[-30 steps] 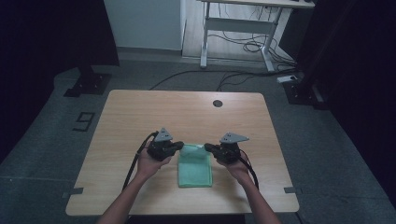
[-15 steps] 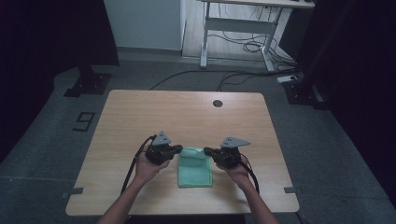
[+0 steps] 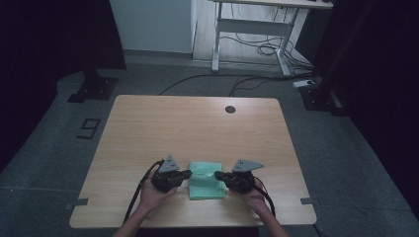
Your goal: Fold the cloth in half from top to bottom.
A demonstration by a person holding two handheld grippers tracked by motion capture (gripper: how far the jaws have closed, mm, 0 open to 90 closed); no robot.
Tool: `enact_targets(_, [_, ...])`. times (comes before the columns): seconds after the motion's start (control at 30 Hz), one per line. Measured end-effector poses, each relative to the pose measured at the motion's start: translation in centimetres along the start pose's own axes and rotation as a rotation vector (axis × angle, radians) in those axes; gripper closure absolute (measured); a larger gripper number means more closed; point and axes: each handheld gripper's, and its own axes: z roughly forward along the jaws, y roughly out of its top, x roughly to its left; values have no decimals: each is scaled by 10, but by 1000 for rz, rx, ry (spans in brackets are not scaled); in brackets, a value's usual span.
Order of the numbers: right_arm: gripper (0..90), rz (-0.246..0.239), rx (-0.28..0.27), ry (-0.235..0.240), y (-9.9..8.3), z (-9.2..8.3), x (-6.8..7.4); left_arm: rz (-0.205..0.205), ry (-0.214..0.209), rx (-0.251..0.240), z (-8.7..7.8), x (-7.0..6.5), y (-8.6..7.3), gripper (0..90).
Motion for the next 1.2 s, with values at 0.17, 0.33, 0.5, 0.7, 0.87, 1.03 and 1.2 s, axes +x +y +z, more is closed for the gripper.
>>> enact_targets(0.17, [869,2,12,17,-14,-2,5,6,-12,10,3,-11,-13,868])
enact_targets(0.33, [831,-34,58,8,-23,-3,9,36,-19,36,7,-19,-20,847])
enact_targets(0.5, [647,-45,65,43,-24,-8,14,78,-57,22,0,-27,-24,643])
enact_targets(0.7, [574,-12,-19,9,-8,-22,12,65,-63,-68,-16,-21,-4,503])
enact_targets(0.87, [558,10,18,-19,5,-2,7,22,-31,-35,9,-4,18,520])
enact_targets(1.03, [553,-7,101,-17,-2,23,14,-21,4,69,38,13,17,543])
enact_targets(1.2, [538,-54,149,-47,-17,22,22,-16,24,99,44,14,9,565])
